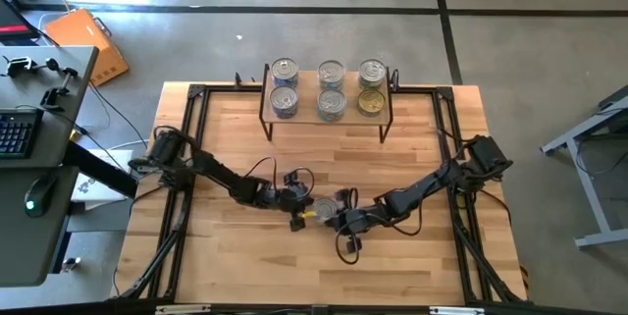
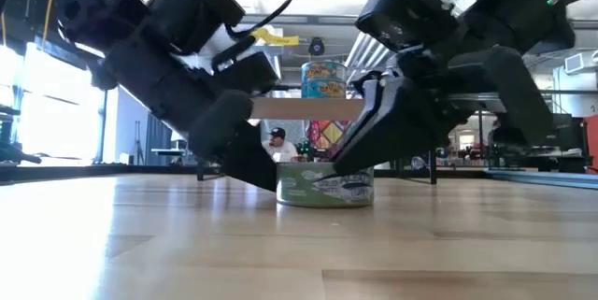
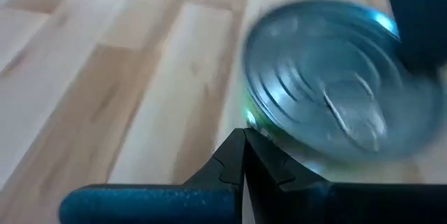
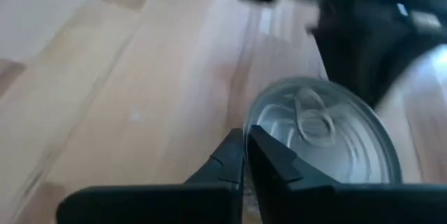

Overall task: Stack canned seafood by type on shelf
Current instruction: Stack the green tuna can on top of the other green tuna can on the shelf

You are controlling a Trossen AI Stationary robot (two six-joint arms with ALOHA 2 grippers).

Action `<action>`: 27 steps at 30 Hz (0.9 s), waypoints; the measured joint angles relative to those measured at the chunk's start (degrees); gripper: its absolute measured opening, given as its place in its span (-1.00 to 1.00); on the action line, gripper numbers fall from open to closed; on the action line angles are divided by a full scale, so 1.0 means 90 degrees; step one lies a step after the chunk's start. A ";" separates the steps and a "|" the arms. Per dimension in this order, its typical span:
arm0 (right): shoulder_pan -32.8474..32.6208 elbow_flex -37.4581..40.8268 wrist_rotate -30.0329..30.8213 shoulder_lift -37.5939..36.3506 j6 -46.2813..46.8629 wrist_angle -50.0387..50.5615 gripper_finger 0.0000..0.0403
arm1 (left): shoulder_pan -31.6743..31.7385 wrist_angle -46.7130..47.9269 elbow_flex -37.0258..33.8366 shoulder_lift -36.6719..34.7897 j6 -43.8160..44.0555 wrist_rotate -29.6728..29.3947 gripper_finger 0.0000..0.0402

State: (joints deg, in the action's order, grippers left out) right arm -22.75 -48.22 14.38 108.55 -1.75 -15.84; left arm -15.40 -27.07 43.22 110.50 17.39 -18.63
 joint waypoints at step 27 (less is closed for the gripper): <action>-0.0391 0.0043 0.1042 -0.1404 0.0368 0.1274 -1.00 | -0.0439 0.1180 -0.0010 -0.1057 -0.0520 -0.1018 -1.00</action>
State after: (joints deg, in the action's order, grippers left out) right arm -26.27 -47.83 23.76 95.92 1.56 -4.38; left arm -19.35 -16.45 43.13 100.99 12.71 -27.79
